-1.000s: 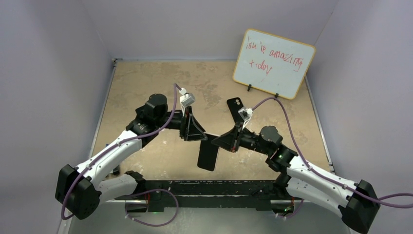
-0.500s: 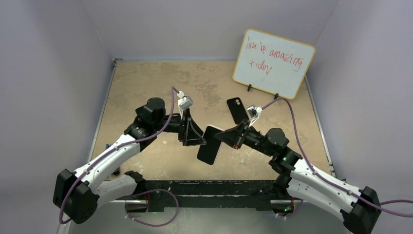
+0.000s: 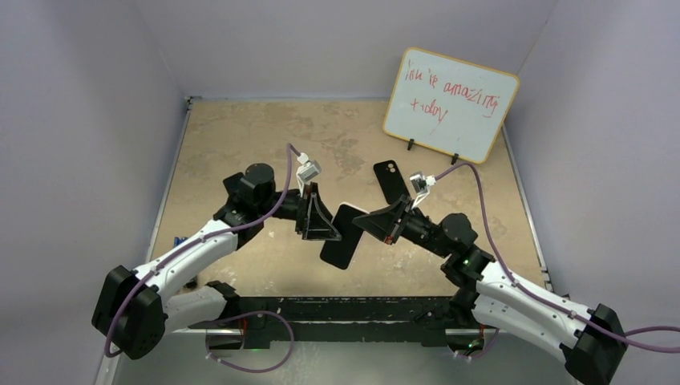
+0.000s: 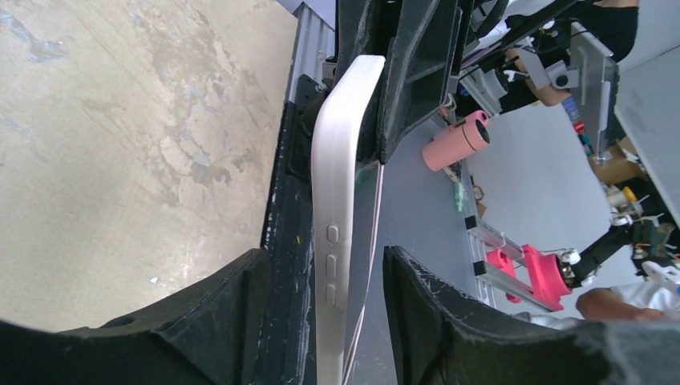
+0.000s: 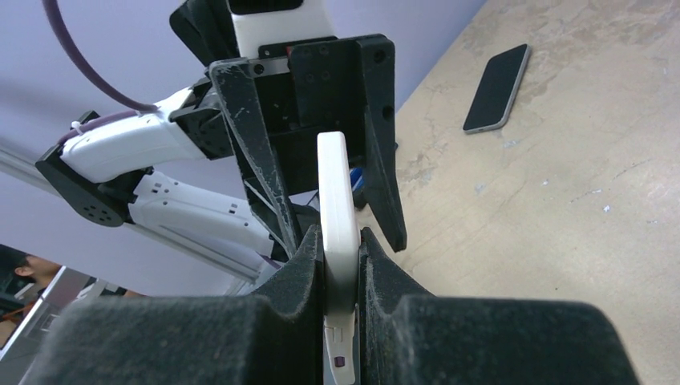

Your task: Put the phone into the phone case

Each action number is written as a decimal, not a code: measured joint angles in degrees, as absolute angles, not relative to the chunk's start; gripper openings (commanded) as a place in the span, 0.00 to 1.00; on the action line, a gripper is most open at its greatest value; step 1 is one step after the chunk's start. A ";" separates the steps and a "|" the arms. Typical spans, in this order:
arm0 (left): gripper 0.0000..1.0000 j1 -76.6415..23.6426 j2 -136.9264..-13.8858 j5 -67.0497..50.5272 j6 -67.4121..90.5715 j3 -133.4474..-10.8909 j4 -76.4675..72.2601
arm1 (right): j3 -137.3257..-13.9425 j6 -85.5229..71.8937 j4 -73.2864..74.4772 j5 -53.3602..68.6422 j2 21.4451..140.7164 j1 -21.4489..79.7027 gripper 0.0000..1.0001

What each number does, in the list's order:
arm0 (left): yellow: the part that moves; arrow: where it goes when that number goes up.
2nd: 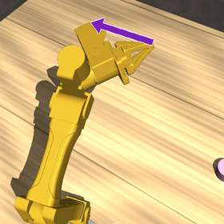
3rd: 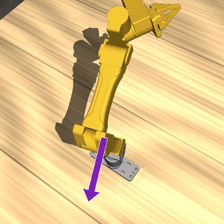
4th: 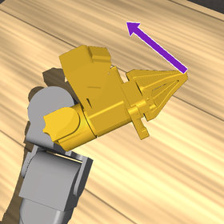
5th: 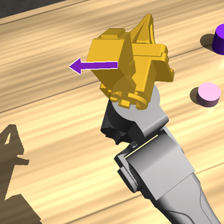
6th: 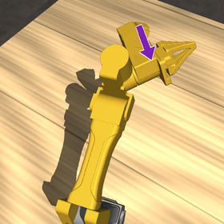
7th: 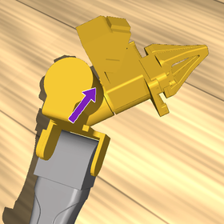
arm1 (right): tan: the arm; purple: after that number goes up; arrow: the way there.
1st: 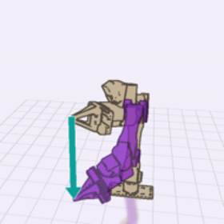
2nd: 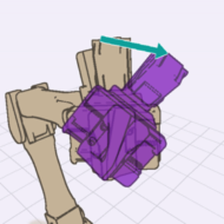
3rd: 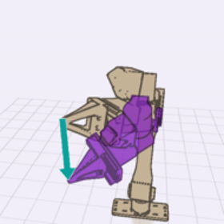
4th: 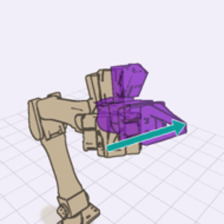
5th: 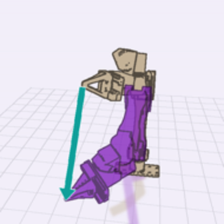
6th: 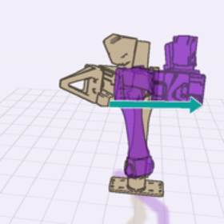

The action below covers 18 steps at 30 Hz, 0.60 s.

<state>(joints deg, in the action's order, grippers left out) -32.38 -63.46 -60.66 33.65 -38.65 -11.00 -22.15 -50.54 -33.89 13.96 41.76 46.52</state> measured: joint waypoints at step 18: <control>0.00 -32.38 -65.52 -63.72 45.63 -33.47 -25.96 | -21.39 -53.34 -35.75 12.95 43.68 46.52 0.66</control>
<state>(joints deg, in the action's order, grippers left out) -32.38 -65.52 -63.72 45.63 -33.47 -25.96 -21.39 -53.34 -35.75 12.95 43.68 46.52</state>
